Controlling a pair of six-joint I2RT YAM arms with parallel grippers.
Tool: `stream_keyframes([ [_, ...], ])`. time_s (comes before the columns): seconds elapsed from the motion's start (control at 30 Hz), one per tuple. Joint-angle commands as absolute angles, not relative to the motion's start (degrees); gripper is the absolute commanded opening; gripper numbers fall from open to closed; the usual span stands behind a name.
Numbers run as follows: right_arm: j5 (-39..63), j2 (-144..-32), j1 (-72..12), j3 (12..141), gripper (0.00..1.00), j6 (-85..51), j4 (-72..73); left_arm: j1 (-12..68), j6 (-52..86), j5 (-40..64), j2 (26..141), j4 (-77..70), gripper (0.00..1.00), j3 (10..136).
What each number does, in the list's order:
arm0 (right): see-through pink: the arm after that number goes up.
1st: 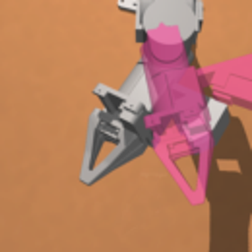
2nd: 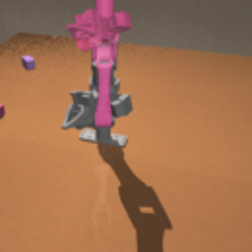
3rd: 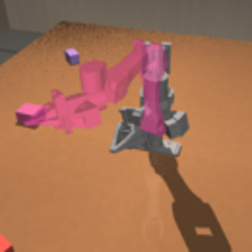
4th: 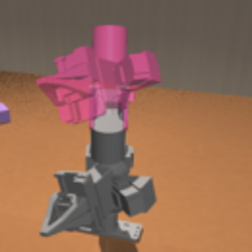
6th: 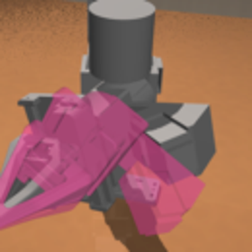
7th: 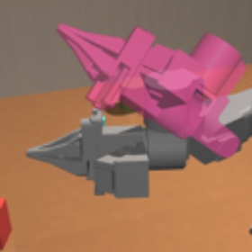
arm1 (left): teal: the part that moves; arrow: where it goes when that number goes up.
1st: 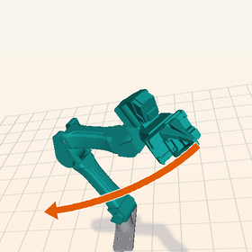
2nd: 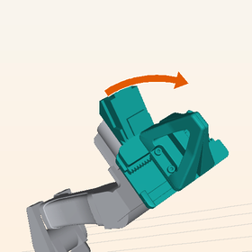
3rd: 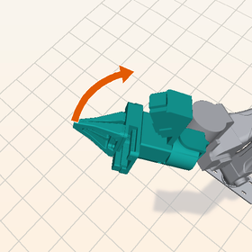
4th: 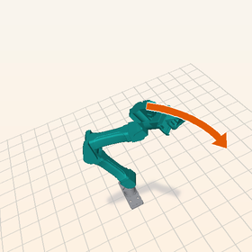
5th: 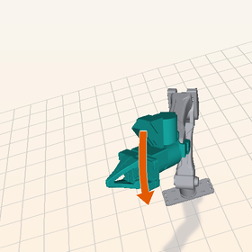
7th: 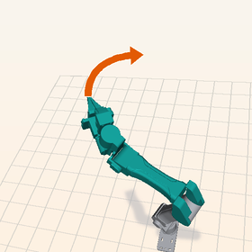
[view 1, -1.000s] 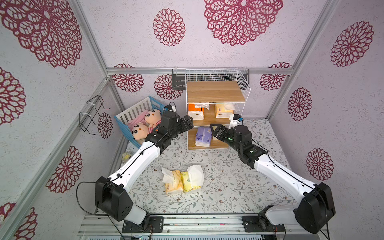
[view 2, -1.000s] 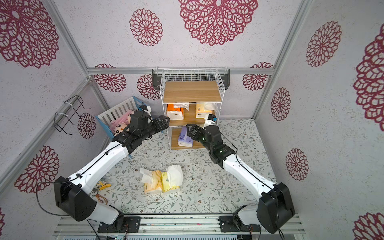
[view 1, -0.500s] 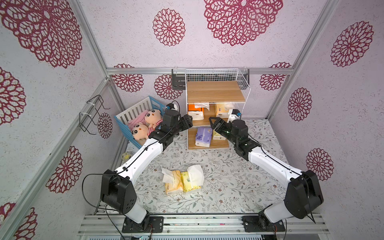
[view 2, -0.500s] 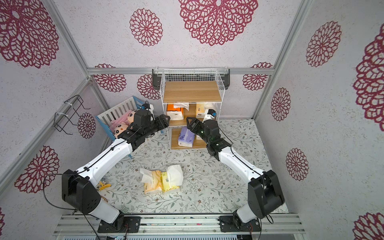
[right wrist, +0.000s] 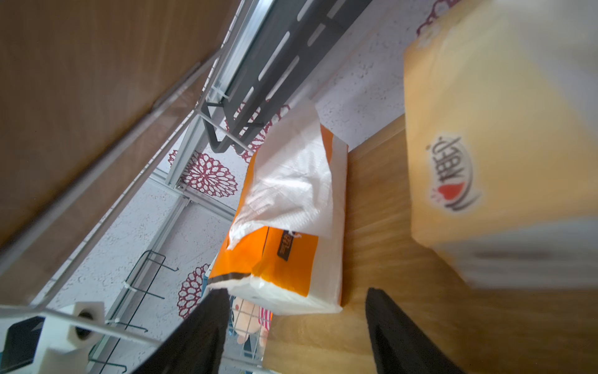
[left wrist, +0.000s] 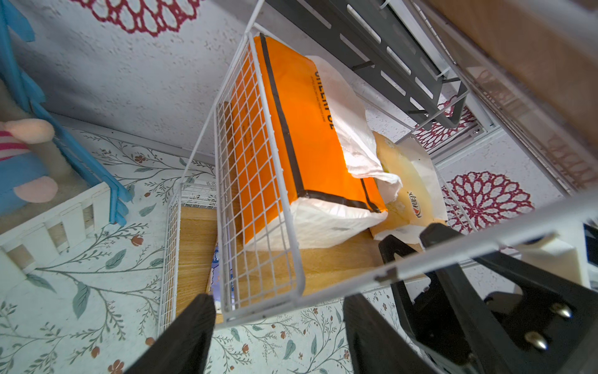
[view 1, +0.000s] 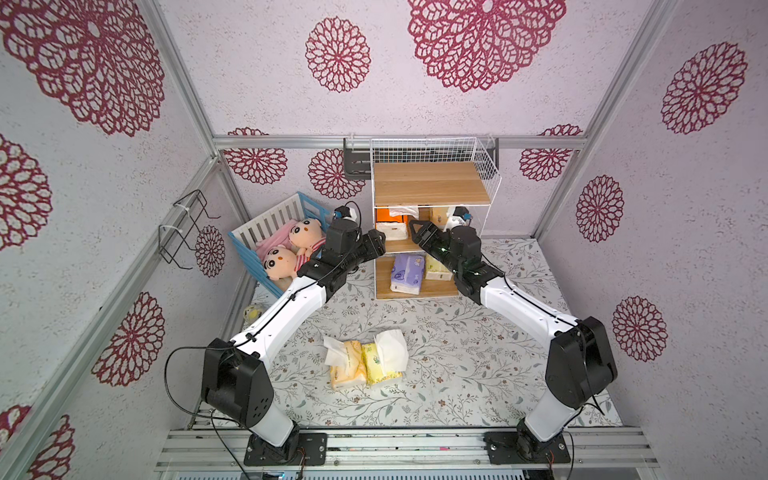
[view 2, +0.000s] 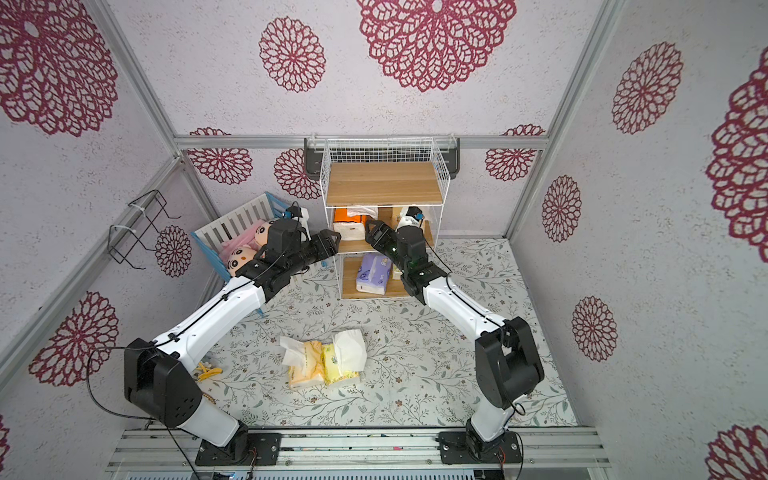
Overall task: Remove the tissue boxes from the shelf
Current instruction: Pick up a box of tissues from the shelf.
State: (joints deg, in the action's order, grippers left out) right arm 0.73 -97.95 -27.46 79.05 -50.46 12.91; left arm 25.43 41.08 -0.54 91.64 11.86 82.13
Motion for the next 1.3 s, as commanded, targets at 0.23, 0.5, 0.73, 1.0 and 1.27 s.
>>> stream_keyframes([
  [0.23, -4.68, -102.23, -28.99, 84.53, 0.73, -52.92, 16.55, 24.98, 40.62, 0.75, 92.20, 9.21, 0.70, 82.87],
  [0.5, -4.70, -105.02, -29.45, 87.49, 0.73, -52.55, 16.52, 24.96, 40.70, 1.10, 92.20, 9.31, 0.70, 82.44],
  [0.73, -3.66, -107.01, -29.76, 88.96, 0.72, -53.67, 16.72, 24.97, 41.13, 1.33, 92.28, 9.07, 0.70, 82.18],
  [1.0, -3.81, -109.68, -30.11, 92.60, 0.67, -54.34, 11.94, 24.96, 41.48, 1.42, 91.95, 9.36, 0.70, 82.16],
  [1.27, -2.57, -109.26, -30.12, 92.40, 0.34, -54.23, 11.27, 24.94, 41.31, 0.97, 91.19, 10.14, 0.70, 82.15],
])
